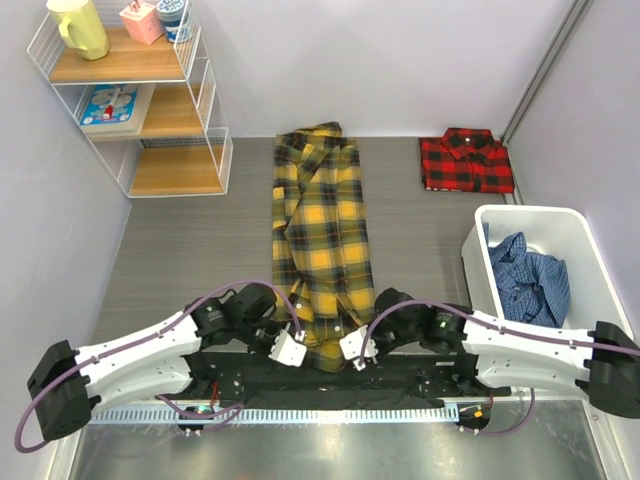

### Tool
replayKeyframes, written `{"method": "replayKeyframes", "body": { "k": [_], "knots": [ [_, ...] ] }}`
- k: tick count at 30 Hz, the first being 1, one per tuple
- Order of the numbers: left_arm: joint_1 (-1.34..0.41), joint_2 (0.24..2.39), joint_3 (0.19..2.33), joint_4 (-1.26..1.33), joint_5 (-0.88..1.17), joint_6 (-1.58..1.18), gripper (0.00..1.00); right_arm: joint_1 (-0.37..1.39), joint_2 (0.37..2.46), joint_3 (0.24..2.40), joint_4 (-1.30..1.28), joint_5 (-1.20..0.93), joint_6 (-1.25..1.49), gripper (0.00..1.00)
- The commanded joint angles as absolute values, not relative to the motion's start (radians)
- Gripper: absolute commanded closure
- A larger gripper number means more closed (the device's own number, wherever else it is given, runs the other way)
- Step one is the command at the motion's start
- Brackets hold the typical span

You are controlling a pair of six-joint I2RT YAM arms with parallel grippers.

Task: Fold and stack the long sleeve shirts
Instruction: Fold the shirt

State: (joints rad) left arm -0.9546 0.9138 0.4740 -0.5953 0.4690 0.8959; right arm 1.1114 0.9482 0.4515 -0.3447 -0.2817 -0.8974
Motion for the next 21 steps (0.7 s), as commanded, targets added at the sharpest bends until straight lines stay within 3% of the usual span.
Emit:
{"method": "replayKeyframes", "body": {
  "k": [1, 21],
  "knots": [
    [-0.974, 0.839, 0.548, -0.707, 0.557, 0.813, 1.00, 1.147, 0.888, 0.506, -0.397, -0.247, -0.805, 0.99],
    [-0.969, 0.747, 0.578, -0.761, 0.517, 0.744, 1.00, 1.157, 0.871, 0.592, -0.430, -0.161, -0.761, 0.99]
  ]
}}
